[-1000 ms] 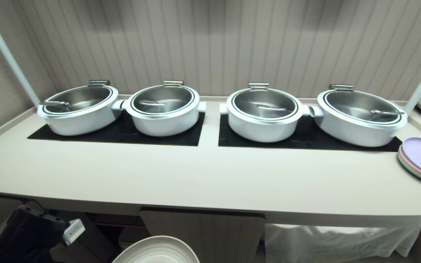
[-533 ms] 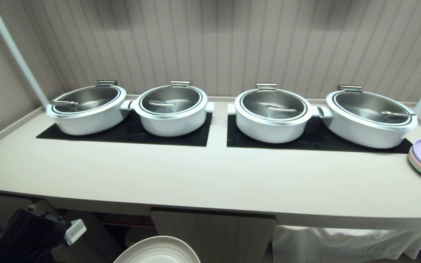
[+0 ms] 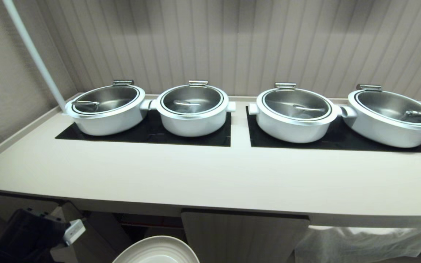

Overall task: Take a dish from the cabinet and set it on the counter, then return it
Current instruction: Put it back into the cabinet

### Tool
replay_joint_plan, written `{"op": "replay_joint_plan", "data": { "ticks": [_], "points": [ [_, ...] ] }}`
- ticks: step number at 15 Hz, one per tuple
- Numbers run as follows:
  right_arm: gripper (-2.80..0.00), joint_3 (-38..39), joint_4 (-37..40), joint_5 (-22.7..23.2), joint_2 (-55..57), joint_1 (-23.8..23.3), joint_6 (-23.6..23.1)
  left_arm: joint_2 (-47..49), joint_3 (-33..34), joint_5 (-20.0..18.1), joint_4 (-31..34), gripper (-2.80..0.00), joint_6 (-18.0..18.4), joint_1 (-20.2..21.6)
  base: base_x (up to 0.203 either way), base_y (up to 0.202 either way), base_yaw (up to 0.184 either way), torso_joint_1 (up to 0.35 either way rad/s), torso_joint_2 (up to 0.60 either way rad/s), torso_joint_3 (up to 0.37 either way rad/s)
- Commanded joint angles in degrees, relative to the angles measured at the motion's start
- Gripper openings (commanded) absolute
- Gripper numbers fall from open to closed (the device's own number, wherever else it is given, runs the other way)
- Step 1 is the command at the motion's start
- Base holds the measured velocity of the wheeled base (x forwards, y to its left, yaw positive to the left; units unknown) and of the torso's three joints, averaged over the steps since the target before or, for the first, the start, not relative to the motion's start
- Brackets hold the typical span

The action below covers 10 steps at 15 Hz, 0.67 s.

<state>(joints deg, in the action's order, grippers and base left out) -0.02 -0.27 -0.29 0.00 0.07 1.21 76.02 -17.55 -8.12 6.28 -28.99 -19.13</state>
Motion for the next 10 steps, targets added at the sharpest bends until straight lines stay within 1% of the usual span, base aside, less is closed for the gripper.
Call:
{"op": "replay_joint_plan", "data": {
  "ticks": [1,3,10],
  "points": [
    [-2.8,0.0,0.0,0.0,0.0,0.0,0.0,0.0,0.0,0.0,0.0,-2.8,-0.2,0.1,0.0,0.183,0.002,0.002,0.0,0.002],
    [-2.8,0.0,0.0,0.0,0.0,0.0,0.0,-0.1,0.1,0.0,0.0,-2.8,-0.2,0.1,0.0,0.113,-0.001,0.005,0.0,0.002],
    [-2.8,0.0,0.0,0.0,0.0,0.0,0.0,-0.4,0.0,0.5,0.0,-2.8,-0.3,0.3,0.0,0.0,0.0,0.0,0.0,0.0]
  ]
}}
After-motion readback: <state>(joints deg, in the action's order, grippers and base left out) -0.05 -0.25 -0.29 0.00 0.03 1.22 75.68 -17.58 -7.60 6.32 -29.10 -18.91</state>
